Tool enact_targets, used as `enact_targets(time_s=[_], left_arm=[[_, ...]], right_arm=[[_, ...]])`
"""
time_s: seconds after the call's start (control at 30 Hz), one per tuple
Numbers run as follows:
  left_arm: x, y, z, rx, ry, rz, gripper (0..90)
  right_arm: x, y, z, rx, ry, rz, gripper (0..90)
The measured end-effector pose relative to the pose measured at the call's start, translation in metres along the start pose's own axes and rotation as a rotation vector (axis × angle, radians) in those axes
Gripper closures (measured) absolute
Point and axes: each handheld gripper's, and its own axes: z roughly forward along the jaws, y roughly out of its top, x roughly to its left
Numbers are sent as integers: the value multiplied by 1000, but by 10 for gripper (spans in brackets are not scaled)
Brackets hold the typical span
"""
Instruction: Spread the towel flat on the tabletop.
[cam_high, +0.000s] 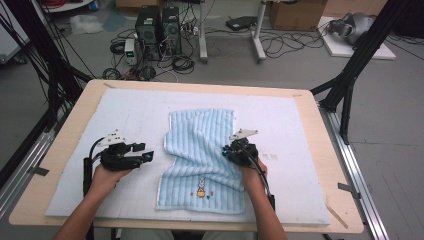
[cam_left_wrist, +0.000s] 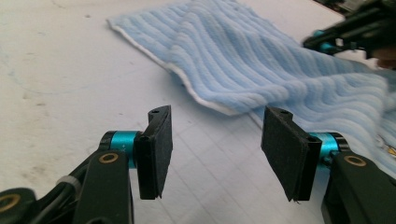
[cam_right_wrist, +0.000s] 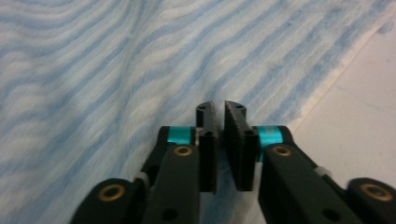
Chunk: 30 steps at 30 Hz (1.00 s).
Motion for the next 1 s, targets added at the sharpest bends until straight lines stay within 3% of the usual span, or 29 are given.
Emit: enact_targets(time_s=[0.13,0.3,0.43,0.53,0.7,0.8,0.87,1.0], left_arm=[[7,5,6,-8,18,-7,440],[18,15,20,-6,51,-16,445],[25,25,34,-18,71,-41,444],[28,33,45,-24,84,-45,439],[36,52,70,-24,93,-79,418],[40,60,88,-24,86,-73,401],[43,63,100,-6,95,-77,396],[49,69,125,66,156,-63,346]], right_arm=[[-4,-11,-13,20,21,-25,878],[-11,-19,-27,49,-9,-51,872],[-17,-21,-35,-32,10,-19,706],[-18,-20,-39,-82,1,-41,630],[-19,-21,-41,-111,-15,-31,519],[-21,-22,-41,-123,-15,-11,480],[-21,-22,-42,-133,-13,-1,473],[-23,-22,-44,-153,-7,19,395]])
